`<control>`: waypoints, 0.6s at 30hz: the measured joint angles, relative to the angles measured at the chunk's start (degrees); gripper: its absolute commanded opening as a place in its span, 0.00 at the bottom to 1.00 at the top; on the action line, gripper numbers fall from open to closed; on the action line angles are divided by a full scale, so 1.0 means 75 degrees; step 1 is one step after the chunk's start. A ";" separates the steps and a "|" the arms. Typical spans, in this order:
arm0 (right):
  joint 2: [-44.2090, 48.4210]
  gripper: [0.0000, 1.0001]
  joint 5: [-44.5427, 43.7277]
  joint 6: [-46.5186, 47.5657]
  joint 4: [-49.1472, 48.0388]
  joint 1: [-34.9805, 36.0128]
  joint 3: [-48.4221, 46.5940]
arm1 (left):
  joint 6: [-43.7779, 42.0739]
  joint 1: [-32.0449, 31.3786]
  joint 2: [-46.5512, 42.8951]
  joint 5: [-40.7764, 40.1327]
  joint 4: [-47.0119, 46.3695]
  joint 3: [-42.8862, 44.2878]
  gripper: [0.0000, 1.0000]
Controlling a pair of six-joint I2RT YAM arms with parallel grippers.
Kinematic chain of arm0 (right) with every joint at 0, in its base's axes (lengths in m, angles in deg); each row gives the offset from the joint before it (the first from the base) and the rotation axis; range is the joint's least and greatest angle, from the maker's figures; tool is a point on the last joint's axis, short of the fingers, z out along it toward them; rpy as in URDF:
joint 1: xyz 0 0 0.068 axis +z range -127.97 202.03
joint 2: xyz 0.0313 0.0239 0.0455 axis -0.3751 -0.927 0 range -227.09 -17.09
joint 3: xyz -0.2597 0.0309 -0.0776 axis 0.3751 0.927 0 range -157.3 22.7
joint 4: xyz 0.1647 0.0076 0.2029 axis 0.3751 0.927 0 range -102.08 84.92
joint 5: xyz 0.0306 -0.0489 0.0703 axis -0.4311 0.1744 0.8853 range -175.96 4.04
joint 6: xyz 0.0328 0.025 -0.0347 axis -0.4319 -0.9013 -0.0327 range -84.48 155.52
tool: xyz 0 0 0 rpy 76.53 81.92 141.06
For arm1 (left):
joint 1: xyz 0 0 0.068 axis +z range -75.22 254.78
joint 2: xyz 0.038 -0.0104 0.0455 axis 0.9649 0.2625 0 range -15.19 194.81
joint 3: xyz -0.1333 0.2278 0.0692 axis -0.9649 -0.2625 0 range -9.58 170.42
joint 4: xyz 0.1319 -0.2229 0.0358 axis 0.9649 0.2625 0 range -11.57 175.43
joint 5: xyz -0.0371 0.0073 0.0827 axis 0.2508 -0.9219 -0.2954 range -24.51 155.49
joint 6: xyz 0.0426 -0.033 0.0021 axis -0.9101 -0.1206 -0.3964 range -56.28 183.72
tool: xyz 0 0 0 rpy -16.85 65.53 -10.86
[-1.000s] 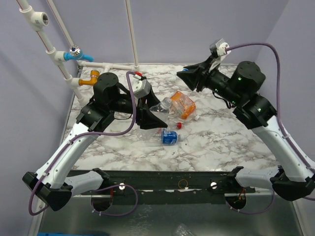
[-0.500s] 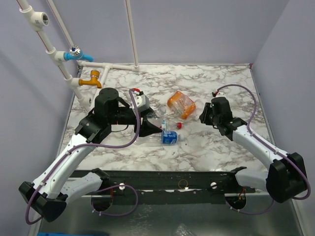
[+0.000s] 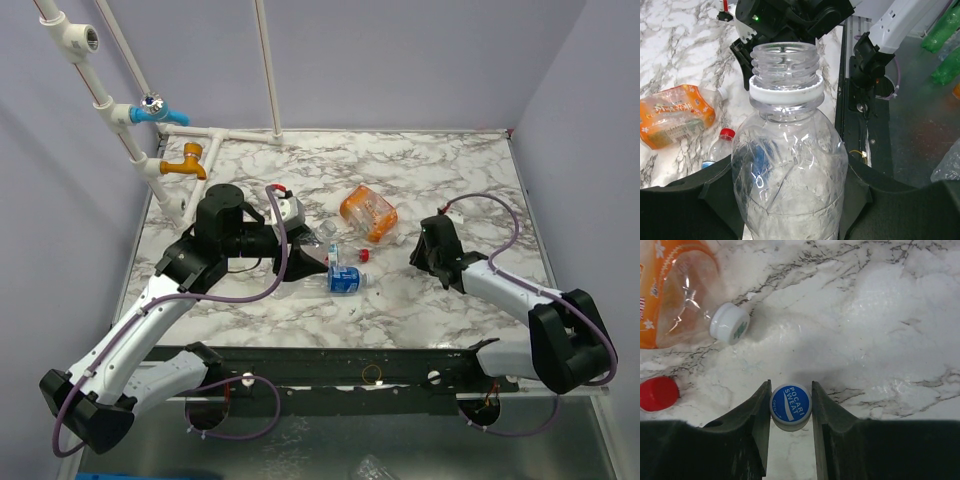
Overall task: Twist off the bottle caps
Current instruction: Place the bottle cap at the center of the board.
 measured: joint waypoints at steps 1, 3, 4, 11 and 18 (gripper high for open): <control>-0.0038 0.01 -0.0044 -0.0099 0.0000 0.0000 0.0058 | 0.0012 0.0000 -0.0009 -0.0017 0.0000 -0.0047 0.00; -0.0073 0.10 -0.0105 -0.0259 0.0015 0.0000 0.0114 | 0.0032 0.0000 -0.0026 -0.0023 0.0003 -0.0131 0.00; -0.0073 0.18 -0.0117 -0.0332 0.0015 0.0000 0.0114 | 0.0052 0.0000 -0.0029 -0.0026 0.0000 -0.0157 0.00; -0.0087 0.33 -0.0119 -0.0950 0.0131 0.0000 0.0111 | 0.0146 0.0000 -0.0029 -0.0079 -0.0128 -0.0175 0.00; -0.0099 0.36 -0.0076 -0.1547 0.0466 0.0000 0.0178 | 0.0286 0.0000 -0.0026 -0.0201 -0.0344 -0.0172 0.00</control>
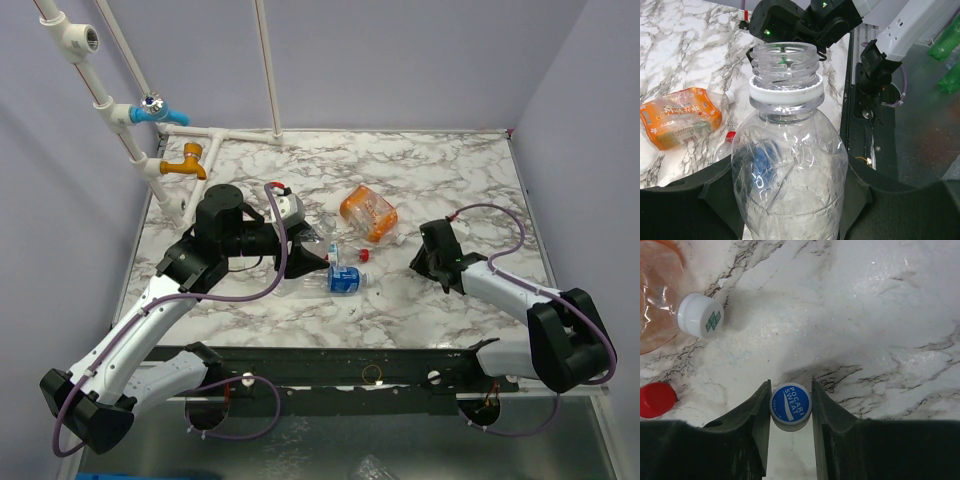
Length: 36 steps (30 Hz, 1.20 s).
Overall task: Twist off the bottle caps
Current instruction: Place the bottle cap at the center of the board, then place the plastic bottle at the center of the board.
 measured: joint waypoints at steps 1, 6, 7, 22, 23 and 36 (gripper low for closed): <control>0.0000 0.39 -0.0003 -0.0052 0.0050 0.0000 0.0009 | 0.0038 0.0000 0.0000 -0.0035 -0.0029 0.0000 0.00; 0.0000 0.70 -0.0003 -0.0321 0.0402 0.0000 0.0009 | 0.0172 0.0000 0.0026 -0.0189 -0.0189 0.0000 0.00; 0.0006 0.72 -0.0006 -0.0350 0.0455 0.0000 0.0006 | 0.0192 0.0000 0.0035 -0.0204 -0.0213 0.0003 0.00; 0.2372 0.85 0.1649 0.1151 0.0752 0.0000 -0.1515 | 0.0720 0.0000 0.0128 -0.1032 -0.0816 0.0023 0.00; 0.2474 0.87 0.2057 0.1326 0.0606 0.0000 -0.1737 | 0.0775 0.0000 0.0154 -0.1107 -0.0868 0.0023 0.00; 0.1801 0.88 0.7201 0.1451 -0.2935 0.0437 -0.3966 | 0.1250 0.0006 0.0297 -0.1451 -0.1145 0.0023 0.00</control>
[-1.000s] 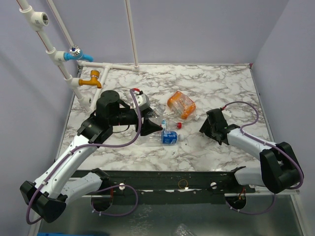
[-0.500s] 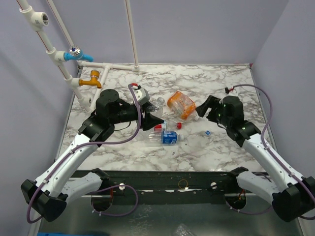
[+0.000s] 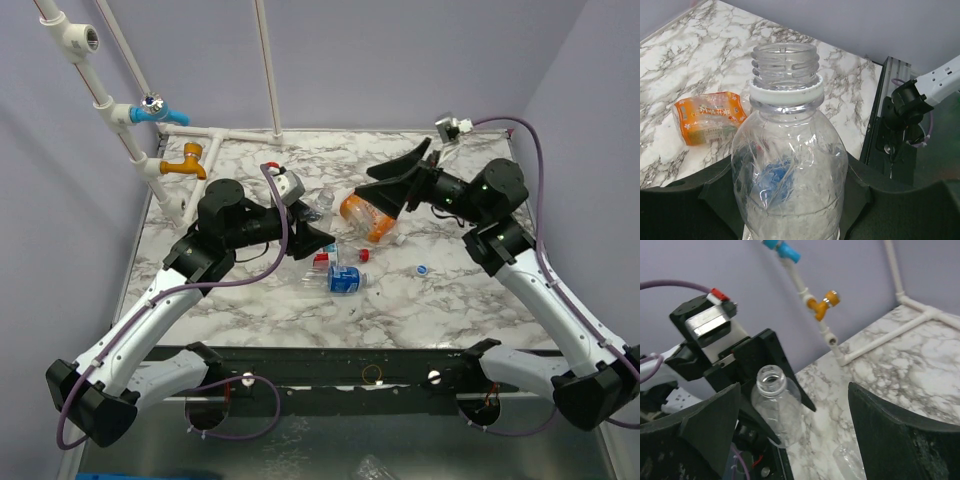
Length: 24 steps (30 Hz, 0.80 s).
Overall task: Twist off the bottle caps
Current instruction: Place the plastic bottle at the center of the board.
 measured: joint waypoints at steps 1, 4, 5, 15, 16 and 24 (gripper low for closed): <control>-0.0128 0.86 0.0073 0.0012 -0.0099 0.0189 -0.0079 | 0.0003 0.0000 0.0023 -0.0003 -0.0017 0.0000 0.00; -0.0595 0.79 0.0125 0.0166 -0.0227 0.0871 -0.0358 | 0.0012 0.0000 0.0119 0.0000 -0.0067 0.0000 0.00; -0.0734 0.76 0.0125 0.0216 -0.0256 0.1052 -0.0417 | 0.0023 0.0000 0.0181 0.0000 -0.0102 0.0000 0.00; -0.1335 0.59 -0.0026 0.0361 -0.0271 0.1387 -0.0510 | 0.0067 -0.0003 0.0338 0.0000 -0.0198 0.0000 0.00; -0.1396 0.59 -0.0041 0.0376 -0.0271 0.1419 -0.0554 | 0.0079 0.0000 0.0338 0.0000 -0.0201 0.0000 0.00; -0.1853 0.24 -0.0070 0.0560 -0.0198 0.1784 -0.0778 | 0.0125 0.0003 0.0338 -0.0061 -0.0236 0.0000 0.02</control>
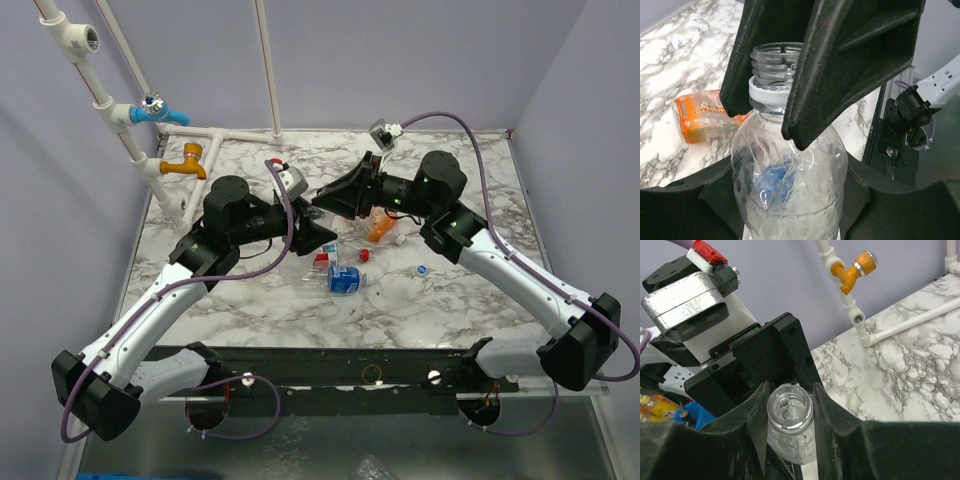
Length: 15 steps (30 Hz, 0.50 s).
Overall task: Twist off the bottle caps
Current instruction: Place the plastic bottle at the center of the board.
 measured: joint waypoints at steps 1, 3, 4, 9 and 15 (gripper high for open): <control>-0.0012 0.18 -0.0052 0.0052 0.0029 0.0020 -0.0029 | 0.0003 0.0012 0.0000 -0.0009 0.0006 0.0000 0.15; -0.0006 0.10 -0.0143 0.0143 0.0061 0.0038 -0.0041 | 0.0026 0.0023 -0.0012 -0.0017 -0.0006 0.0000 0.75; 0.0000 0.08 -0.0181 0.0195 0.0099 0.0038 -0.0044 | 0.0058 0.0023 -0.0015 -0.0050 -0.0009 0.0000 0.97; -0.0006 0.02 -0.0729 0.0717 0.0796 0.0073 -0.0385 | 0.0251 0.0023 -0.0111 -0.0527 -0.0009 -0.0026 0.99; -0.0289 0.01 -0.1687 0.1629 0.1699 0.0099 -0.1172 | 0.0157 0.0035 -0.0612 -0.1282 0.0140 -0.0338 0.99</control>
